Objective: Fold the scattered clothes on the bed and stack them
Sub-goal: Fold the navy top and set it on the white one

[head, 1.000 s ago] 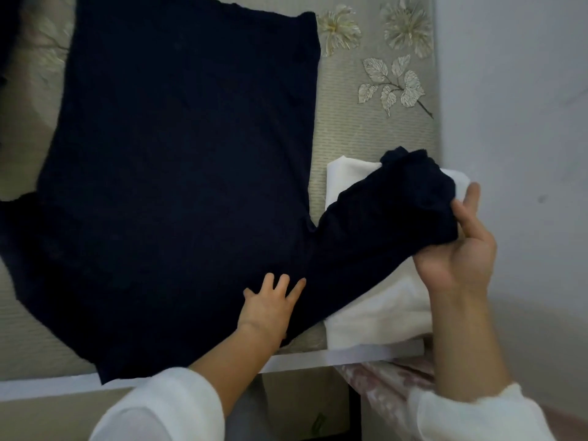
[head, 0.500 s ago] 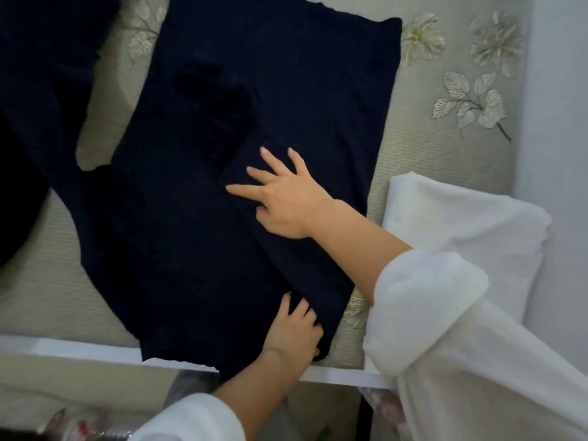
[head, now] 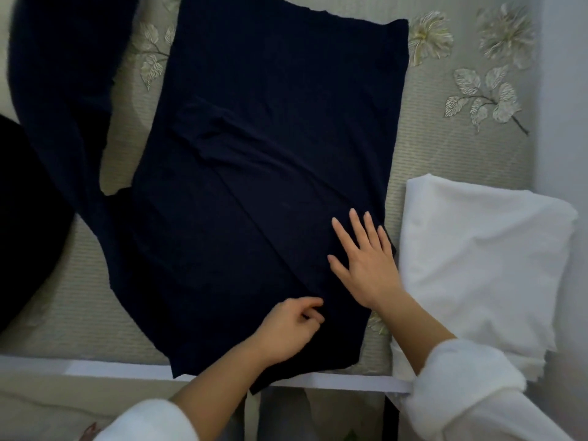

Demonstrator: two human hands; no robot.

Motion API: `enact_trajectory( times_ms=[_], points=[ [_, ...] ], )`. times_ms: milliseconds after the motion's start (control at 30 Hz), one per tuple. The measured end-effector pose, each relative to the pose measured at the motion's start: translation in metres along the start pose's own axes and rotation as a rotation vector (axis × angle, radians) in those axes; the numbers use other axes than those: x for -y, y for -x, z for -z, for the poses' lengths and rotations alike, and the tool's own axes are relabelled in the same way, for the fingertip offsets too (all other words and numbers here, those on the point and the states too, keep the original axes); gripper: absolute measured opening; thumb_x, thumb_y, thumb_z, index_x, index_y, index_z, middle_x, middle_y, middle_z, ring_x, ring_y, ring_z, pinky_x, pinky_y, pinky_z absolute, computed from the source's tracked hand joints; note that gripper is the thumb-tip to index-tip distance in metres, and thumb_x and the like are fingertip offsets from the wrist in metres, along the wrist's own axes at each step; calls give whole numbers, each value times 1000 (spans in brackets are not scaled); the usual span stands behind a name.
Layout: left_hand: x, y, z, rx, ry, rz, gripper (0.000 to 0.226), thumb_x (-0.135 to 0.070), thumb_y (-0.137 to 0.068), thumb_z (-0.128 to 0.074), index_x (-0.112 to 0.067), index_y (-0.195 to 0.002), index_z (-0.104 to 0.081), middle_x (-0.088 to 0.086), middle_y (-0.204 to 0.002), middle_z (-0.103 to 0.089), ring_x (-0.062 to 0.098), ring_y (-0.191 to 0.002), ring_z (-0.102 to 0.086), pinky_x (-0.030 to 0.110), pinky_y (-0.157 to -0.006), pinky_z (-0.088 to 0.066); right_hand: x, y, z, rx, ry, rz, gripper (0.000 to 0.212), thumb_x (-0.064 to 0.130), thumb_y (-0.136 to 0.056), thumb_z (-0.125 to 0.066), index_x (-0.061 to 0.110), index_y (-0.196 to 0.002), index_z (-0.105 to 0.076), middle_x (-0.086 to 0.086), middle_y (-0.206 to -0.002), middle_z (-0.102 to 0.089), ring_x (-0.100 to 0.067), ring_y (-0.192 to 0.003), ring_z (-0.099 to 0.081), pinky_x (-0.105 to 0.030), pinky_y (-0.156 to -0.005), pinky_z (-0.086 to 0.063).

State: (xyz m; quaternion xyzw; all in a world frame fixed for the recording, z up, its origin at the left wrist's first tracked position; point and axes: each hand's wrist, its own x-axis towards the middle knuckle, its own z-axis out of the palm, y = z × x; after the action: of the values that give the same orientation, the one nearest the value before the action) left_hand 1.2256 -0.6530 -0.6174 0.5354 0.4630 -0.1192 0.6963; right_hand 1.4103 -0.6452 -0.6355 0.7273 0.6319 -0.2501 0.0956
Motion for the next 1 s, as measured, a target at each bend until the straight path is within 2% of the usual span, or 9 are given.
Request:
enact_trajectory(
  times_ms=[133,267,333,433,533,633,733,833,1000],
  points=[
    [7,0,-37,278,-119,48,54,-15,-97,-45,-22,-148,-29,4,-120,-60,12,-101,-57,22,-89,-46,-7,15,-5,50,30,11,74,63,-85,-20,35,-152,-4,1,-161,6,-20,-148,11,-38,-118,7],
    [11,3,-23,206,50,131,47,-18,-98,-46,-27,-144,-38,0,-109,-61,9,-86,-58,15,-76,-49,-1,21,6,127,52,-43,76,55,-92,-43,32,-153,-3,0,-162,9,-21,-148,12,-39,-118,5],
    [15,9,10,-47,103,95,34,-16,-98,-47,-24,-130,-56,1,-105,-66,11,-83,-62,16,-73,-51,18,18,14,103,20,-76,76,50,-93,-47,27,-153,-8,-1,-162,5,-21,-148,8,-41,-118,-2],
    [24,30,82,-650,50,-15,27,-5,-91,-53,-20,-109,-66,-1,-103,-64,12,-86,-60,32,-84,-52,63,4,22,76,-22,-25,75,47,-93,-49,24,-153,-10,-1,-162,2,-20,-149,5,-42,-118,-6],
    [30,60,158,-1143,-72,-98,33,-1,-82,-58,-15,-112,-62,2,-113,-50,21,-101,-51,33,-95,-42,117,-18,23,127,-36,67,78,48,-94,-48,27,-153,-1,2,-161,11,-20,-148,11,-42,-119,-5],
    [35,80,220,-1388,-112,-62,47,-7,-80,-64,-10,-125,-50,14,-132,-37,30,-117,-36,35,-101,-31,167,-38,20,223,-76,99,81,47,-93,-51,32,-153,1,2,-161,14,-24,-148,13,-47,-119,-6],
    [29,83,265,-1391,-45,-98,64,-20,-81,-69,-14,-136,-37,13,-138,-31,26,-125,-31,34,-102,-33,196,-50,17,316,-75,36,77,44,-92,-56,32,-152,-9,-3,-161,8,-33,-147,9,-53,-117,-13],
    [17,75,294,-1317,56,-152,81,-29,-77,-76,-17,-141,-27,10,-138,-33,21,-126,-37,32,-104,-35,204,-61,26,283,-5,15,61,43,-94,-52,30,-146,-25,-6,-156,-13,-34,-142,-13,-46,-106,-39],
    [13,64,307,-1232,-111,-28,88,-12,-73,-77,-19,-140,-22,15,-136,-27,30,-115,-43,33,-90,-42,209,-94,59,335,-144,-53,41,37,-96,-51,21,-134,-53,-3,-131,-49,-24,-119,-46,-33,-91,-49]
  ],
)
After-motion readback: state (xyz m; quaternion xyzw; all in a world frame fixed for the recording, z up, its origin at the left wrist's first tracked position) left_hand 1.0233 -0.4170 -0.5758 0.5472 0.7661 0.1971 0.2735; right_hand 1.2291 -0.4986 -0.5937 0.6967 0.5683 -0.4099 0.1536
